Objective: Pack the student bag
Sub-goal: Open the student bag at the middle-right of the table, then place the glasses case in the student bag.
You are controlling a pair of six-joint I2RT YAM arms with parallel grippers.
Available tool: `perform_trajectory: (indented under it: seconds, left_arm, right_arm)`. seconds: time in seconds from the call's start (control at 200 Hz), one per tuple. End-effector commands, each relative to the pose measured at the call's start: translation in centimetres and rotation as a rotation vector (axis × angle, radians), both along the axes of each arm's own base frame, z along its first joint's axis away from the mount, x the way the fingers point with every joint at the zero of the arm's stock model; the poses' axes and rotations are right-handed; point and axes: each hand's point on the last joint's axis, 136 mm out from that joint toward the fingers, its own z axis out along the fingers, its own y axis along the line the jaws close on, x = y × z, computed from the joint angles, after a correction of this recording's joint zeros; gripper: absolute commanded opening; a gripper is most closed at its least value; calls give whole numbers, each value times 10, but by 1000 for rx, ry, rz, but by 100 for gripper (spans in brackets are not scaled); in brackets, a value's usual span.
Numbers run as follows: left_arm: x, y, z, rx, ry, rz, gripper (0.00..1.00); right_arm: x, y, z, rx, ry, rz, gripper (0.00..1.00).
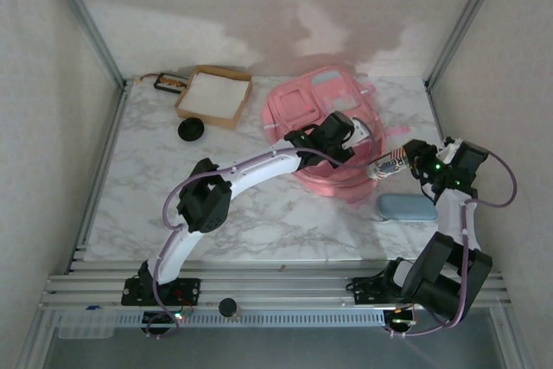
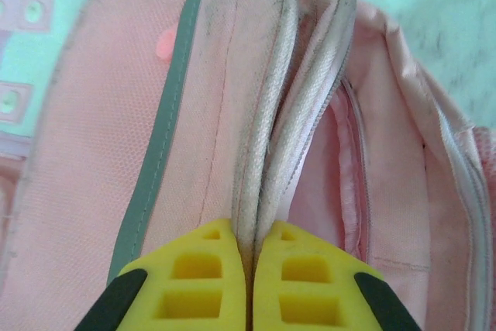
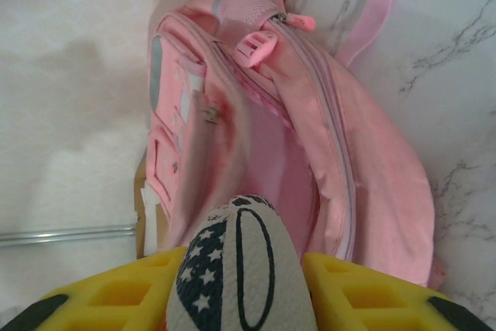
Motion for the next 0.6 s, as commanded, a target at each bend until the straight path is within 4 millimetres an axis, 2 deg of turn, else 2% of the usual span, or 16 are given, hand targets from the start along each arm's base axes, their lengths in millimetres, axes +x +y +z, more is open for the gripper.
perform_trajectory:
  seconds: [0.0, 0.07, 0.145, 0.205, 0.31, 0.456, 0.596]
  left_arm:
    - [11, 10, 73, -139, -40, 118, 0]
    - [5, 9, 81, -155, -27, 131, 0]
    - [3, 14, 90, -177, -23, 178, 0]
    - [3, 20, 102, -216, -19, 238, 0]
    - [-1, 31, 123, -300, 14, 310, 0]
    - [-19, 29, 141, -381, 49, 288, 0]
    - [-26, 33, 154, -394, 77, 325, 0]
  right_arm:
    - [22, 17, 22, -17, -117, 45, 36]
    - [35, 32, 26, 32, -152, 72, 36]
    - [51, 46, 15, 56, -139, 83, 36]
    - [62, 66, 9, 93, -142, 126, 36]
    - [74, 97, 9, 140, -176, 162, 36]
    - [89, 135, 7, 167, -214, 192, 38]
    - [107, 156, -2, 248, -242, 179, 40]
